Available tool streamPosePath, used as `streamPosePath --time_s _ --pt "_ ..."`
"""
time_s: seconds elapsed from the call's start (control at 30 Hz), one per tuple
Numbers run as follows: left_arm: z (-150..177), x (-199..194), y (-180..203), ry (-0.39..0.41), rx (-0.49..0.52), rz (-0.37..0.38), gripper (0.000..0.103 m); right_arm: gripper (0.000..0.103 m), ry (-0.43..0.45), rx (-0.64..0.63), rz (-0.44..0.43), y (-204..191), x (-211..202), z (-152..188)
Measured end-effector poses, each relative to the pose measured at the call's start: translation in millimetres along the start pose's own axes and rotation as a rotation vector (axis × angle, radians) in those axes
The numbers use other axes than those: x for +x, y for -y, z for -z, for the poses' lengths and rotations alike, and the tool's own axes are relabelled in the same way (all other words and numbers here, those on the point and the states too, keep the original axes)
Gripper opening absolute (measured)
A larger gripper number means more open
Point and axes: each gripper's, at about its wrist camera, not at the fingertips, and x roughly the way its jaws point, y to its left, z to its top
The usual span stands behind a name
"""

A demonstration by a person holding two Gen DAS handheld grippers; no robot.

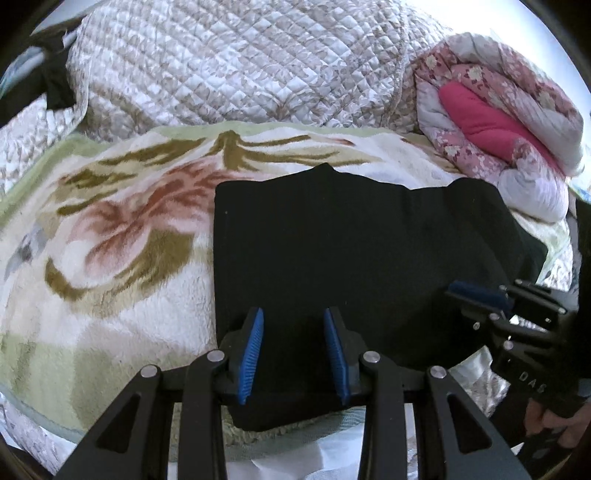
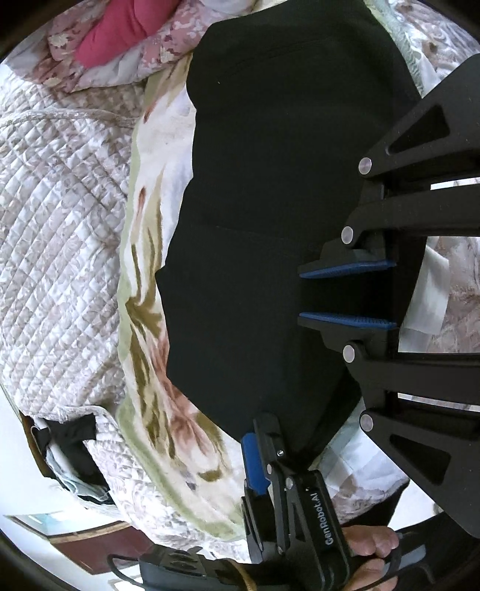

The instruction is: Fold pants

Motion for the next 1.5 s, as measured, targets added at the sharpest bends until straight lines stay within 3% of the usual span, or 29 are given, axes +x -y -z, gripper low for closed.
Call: streamPosePath --time_s 0.43,0.53,0.63,0.77,0.93,1.0,1.07,1.23,1.3,1.37,1.43,1.5 --pt "2.6 -4.5 0.1 0.004 -0.019 0.005 0.037 0.019 0.008 0.043 0.04 8.6 -9.2 1.1" --pt "4.6 -12.8 2.0 0.013 -0.024 0.005 0.037 0.019 0.032 0.089 0.015 12.2 -18.6 1.3" --pt "6.7 -22.1 4.3 0.031 -0.026 0.013 0.037 0.019 0.065 0.047 -0.001 2.5 -25.4 -0.1" --pt "16.0 -21.2 3.8 0.007 -0.034 0.035 0.037 0.019 -0.002 -0.003 0.004 -6.1 -11.8 6.9" --pt "17.6 -19.7 1.7 -0.004 -0.058 0.05 0.037 0.019 -0.002 0.067 0.057 11.4 -12.5 6.4" --pt "17.6 -20.3 0.6 -0.006 -0.066 0.057 0.037 0.019 -0.004 0.126 0.031 20.2 -14.0 4.6" --pt "16.6 -21.6 -0.1 -0.009 -0.072 0.066 0.037 0.019 0.01 0.12 0.051 19.3 -18.0 1.1" --pt "15.7 -20.4 -1.2 -0.012 -0.083 0.082 0.037 0.019 0.016 0.124 -0.015 13.4 -18.3 0.7" --pt "16.4 -18.0 2.2 -0.019 -0.066 0.084 0.037 0.019 -0.025 0.122 0.009 16.1 -9.3 4.5" --pt "16.2 -19.0 5.4 -0.017 -0.053 0.092 0.037 0.019 -0.016 0.152 0.006 23.2 -11.4 3.9" --pt "16.2 -20.4 6.8 -0.018 -0.047 0.1 0.037 0.019 -0.007 0.135 0.072 25.4 -14.1 2.3" --pt "14.2 -21.4 5.4 -0.019 -0.05 0.106 0.037 0.019 -0.005 0.154 0.082 28.3 -16.3 0.8"
